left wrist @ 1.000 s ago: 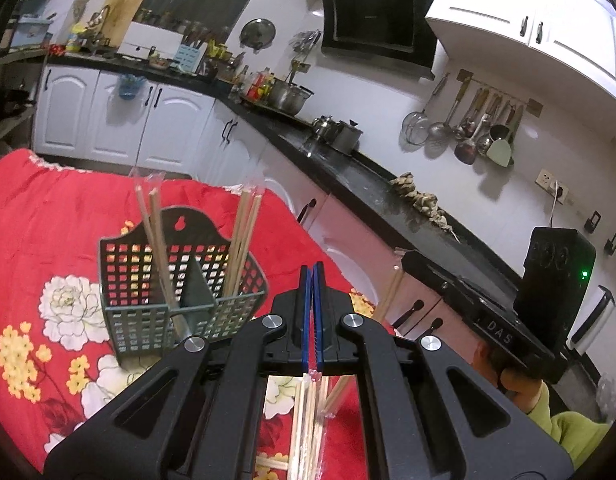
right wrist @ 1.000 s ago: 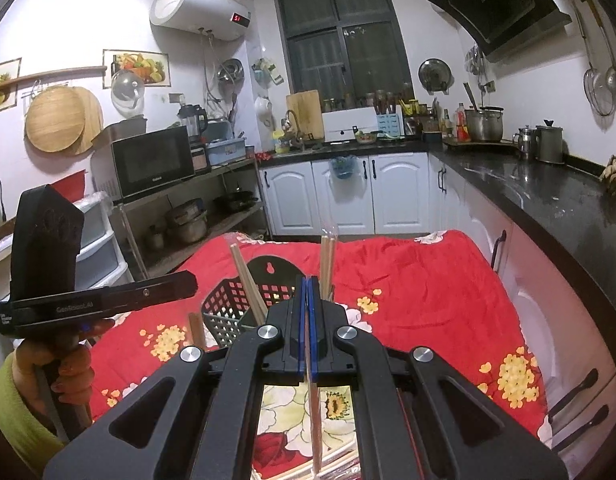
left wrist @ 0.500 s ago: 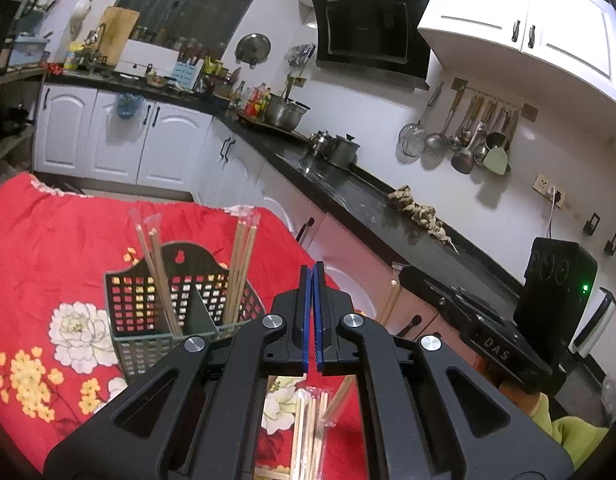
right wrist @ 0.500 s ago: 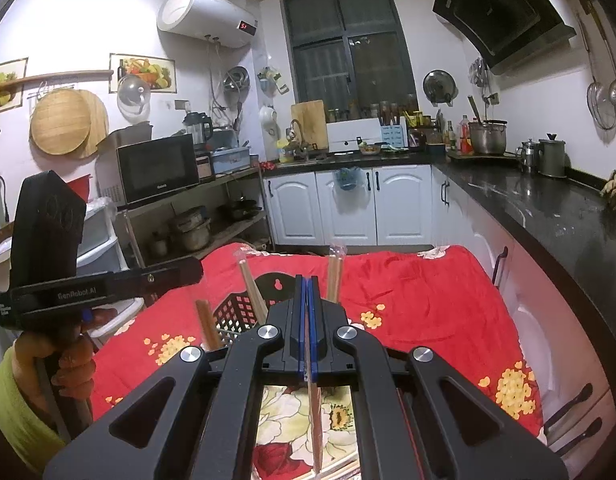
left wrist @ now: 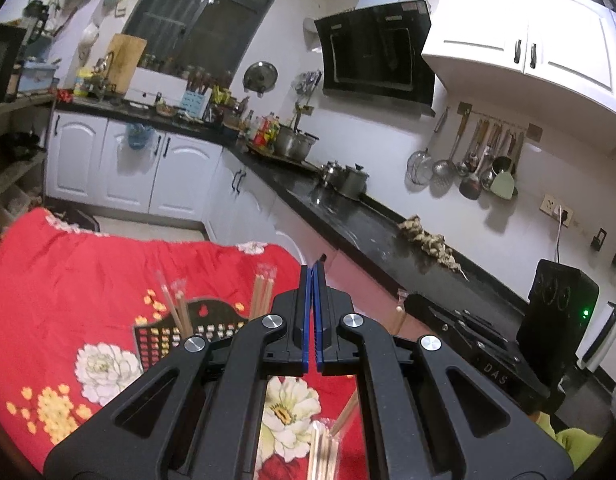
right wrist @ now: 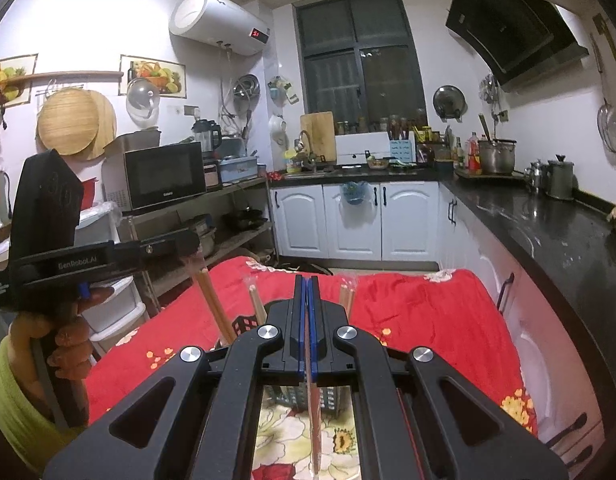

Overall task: Organize utensils
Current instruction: 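Lift the chopsticks with both tools and carry them over the green caddy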

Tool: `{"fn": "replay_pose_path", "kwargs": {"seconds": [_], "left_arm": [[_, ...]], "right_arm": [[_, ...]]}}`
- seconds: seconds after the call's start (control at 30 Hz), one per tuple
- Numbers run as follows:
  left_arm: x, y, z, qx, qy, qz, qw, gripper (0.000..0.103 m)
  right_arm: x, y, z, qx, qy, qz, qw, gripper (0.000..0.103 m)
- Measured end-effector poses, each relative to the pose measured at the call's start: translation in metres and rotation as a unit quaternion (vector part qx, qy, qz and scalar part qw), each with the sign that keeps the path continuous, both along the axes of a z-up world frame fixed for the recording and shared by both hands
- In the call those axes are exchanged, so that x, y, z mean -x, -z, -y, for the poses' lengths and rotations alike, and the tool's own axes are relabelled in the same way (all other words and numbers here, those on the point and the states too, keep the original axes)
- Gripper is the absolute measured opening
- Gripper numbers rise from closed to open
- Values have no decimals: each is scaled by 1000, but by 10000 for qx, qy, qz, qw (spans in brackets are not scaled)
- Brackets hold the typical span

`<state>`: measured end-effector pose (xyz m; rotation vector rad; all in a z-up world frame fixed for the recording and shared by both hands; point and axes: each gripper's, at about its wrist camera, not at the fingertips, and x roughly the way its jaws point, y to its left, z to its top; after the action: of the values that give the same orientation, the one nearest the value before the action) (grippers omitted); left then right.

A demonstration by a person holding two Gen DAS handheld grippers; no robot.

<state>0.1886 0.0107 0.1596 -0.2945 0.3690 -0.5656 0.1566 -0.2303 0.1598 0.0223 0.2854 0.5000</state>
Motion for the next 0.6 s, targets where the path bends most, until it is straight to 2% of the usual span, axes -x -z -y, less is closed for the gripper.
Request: {"fn": "replay_pose_path", "kwargs": {"seconds": [0.27, 0.6], "left_arm": [[-5, -26, -16, 60, -252, 273, 9993, 0], [-17, -43, -26, 30, -496, 424, 9979, 0]], "right_arm": [[-7, -24, -15, 3, -131, 241, 9996, 2], [-19, -43, -32, -56, -224, 484, 9986, 2]]}}
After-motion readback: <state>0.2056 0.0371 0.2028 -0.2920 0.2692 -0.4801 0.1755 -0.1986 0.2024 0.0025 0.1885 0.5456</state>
